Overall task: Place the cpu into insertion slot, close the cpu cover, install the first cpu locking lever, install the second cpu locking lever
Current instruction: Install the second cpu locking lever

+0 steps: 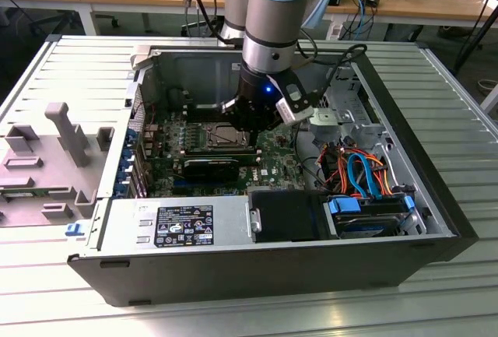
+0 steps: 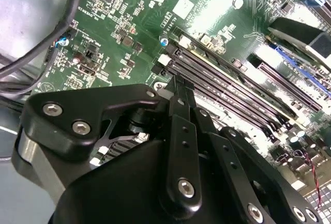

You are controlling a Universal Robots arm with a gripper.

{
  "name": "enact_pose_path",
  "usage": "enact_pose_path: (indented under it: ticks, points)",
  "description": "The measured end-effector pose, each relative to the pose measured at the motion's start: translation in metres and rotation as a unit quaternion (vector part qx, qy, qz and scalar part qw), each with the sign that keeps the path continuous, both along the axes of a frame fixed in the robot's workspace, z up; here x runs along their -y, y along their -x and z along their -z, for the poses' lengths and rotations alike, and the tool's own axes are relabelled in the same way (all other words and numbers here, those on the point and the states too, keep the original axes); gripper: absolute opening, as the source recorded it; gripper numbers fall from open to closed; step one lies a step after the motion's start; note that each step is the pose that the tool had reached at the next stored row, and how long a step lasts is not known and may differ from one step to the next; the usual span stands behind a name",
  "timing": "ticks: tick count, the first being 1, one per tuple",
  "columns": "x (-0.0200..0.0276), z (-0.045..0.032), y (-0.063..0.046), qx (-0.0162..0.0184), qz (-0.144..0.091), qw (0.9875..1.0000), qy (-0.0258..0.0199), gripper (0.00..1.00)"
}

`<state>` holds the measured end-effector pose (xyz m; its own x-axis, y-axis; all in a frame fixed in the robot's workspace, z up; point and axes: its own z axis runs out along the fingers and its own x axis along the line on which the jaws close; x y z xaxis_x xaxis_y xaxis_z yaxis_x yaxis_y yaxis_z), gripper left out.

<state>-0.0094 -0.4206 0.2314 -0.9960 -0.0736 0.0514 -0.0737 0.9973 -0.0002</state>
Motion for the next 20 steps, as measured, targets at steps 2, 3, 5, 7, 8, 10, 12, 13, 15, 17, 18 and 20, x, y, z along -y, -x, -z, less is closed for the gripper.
enact_pose_path:
  ticks: [2, 3, 5, 7, 8, 10, 12, 13, 15, 17, 18, 20]
  points:
    - [0.0001, 0.0000, 0.000, 0.0000, 0.000, 1.0000, 0.0002, 0.11]
    - [-0.0001, 0.0008, 0.002, -0.0001, 0.001, 1.0000, 0.0005, 0.11]
    - [-0.0010, 0.0027, 0.005, 0.0000, 0.004, 1.0000, 0.0005, 0.11]
    - [-0.0019, 0.0065, 0.006, 0.0000, 0.006, 1.0000, 0.0005, 0.11]
    - [-0.0019, 0.0081, 0.006, 0.0000, 0.006, 1.0000, 0.0005, 0.11]
    - [-0.0020, 0.0112, 0.008, 0.0000, 0.006, 1.0000, 0.0005, 0.11]
    - [-0.0020, 0.0141, 0.009, 0.0000, 0.006, 1.0000, 0.0005, 0.11]
    - [-0.0022, 0.0149, 0.010, 0.0000, 0.006, 1.0000, 0.0004, 0.11]
    - [-0.0024, 0.0163, 0.013, 0.0000, 0.006, 1.0000, 0.0005, 0.11]
    - [-0.0025, 0.0176, 0.017, 0.0000, 0.005, 1.0000, 0.0007, 0.11]
    - [-0.0025, 0.0180, 0.019, -0.0001, 0.006, 1.0000, 0.0007, 0.11]
    - [-0.0026, 0.0189, 0.024, -0.0001, 0.006, 1.0000, 0.0005, 0.11]
